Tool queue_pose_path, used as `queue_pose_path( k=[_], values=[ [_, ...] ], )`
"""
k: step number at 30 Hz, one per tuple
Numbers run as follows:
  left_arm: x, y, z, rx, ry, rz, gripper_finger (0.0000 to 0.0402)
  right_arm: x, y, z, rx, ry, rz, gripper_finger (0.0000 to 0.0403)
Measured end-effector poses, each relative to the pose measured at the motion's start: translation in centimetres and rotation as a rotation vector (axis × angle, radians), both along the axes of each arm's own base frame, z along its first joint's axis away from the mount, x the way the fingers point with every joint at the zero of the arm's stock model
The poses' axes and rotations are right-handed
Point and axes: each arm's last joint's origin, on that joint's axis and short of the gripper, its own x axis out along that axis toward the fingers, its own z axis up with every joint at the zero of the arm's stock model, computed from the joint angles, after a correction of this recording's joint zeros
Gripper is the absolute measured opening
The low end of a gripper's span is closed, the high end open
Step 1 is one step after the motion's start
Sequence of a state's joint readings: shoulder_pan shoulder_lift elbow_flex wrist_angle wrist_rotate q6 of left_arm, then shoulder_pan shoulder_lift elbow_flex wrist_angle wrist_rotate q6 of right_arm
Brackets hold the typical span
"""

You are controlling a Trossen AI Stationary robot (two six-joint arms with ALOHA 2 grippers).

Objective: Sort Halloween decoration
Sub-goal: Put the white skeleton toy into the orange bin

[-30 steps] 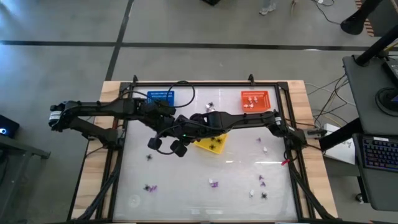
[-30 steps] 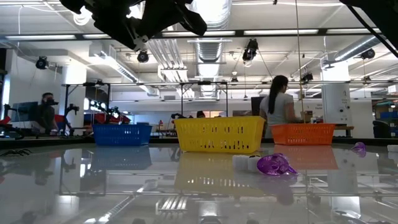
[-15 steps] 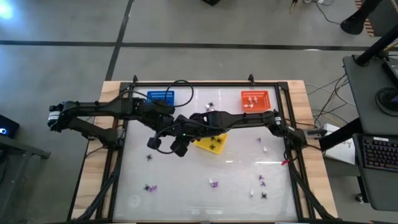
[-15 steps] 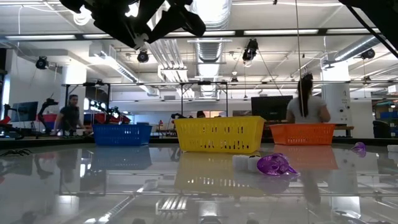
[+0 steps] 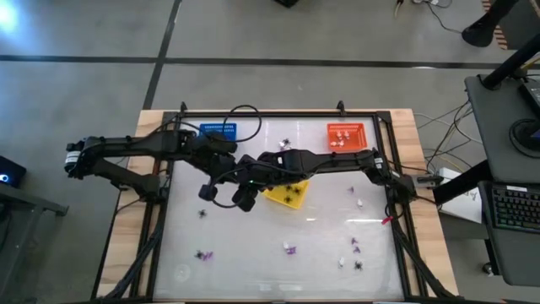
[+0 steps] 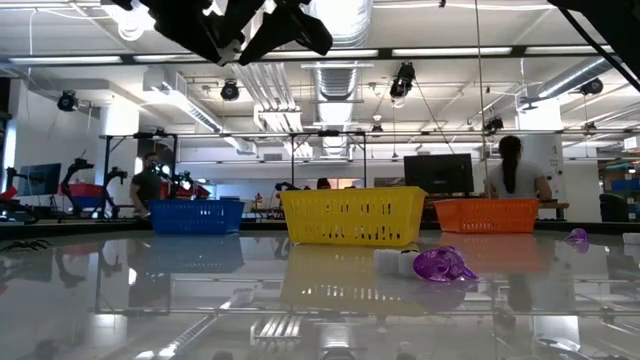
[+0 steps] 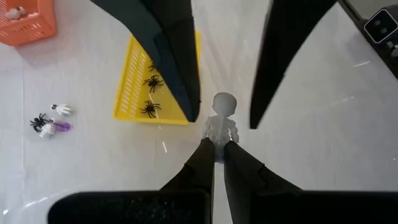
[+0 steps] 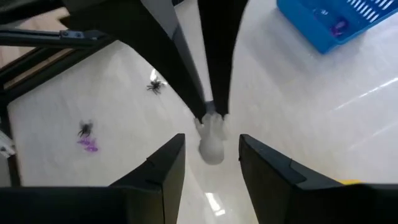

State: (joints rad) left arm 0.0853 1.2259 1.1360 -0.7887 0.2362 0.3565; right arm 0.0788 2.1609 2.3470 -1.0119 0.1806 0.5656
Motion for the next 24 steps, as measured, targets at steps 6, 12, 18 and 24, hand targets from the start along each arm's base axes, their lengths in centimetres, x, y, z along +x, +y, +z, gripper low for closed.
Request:
queue_pose_path(
  k=[6, 12, 18, 24],
  values=[
    [-0.04, -0.05, -0.08, -0.015, 0.004, -0.015, 0.0000, -0.01, -0.14, -0.01, -0.046, 0.001, -0.020, 0.0127],
    [-0.05, -0.08, -0.13, -0.021, 0.004, -0.026, 0.0000, 0.03, -0.15, -0.06, -0.048, 0.001, -0.016, 0.0099],
    [0.01, -0.06, -0.22, -0.018, 0.007, -0.023, 0.0000, 0.09, -0.14, -0.07, -0.052, -0.002, -0.007, 0.0022],
    [0.33, -0.04, -0.62, -0.024, 0.029, -0.021, 0.0000, 0.24, -0.05, -0.02, -0.039, -0.019, 0.006, 0.0016]
  ],
)
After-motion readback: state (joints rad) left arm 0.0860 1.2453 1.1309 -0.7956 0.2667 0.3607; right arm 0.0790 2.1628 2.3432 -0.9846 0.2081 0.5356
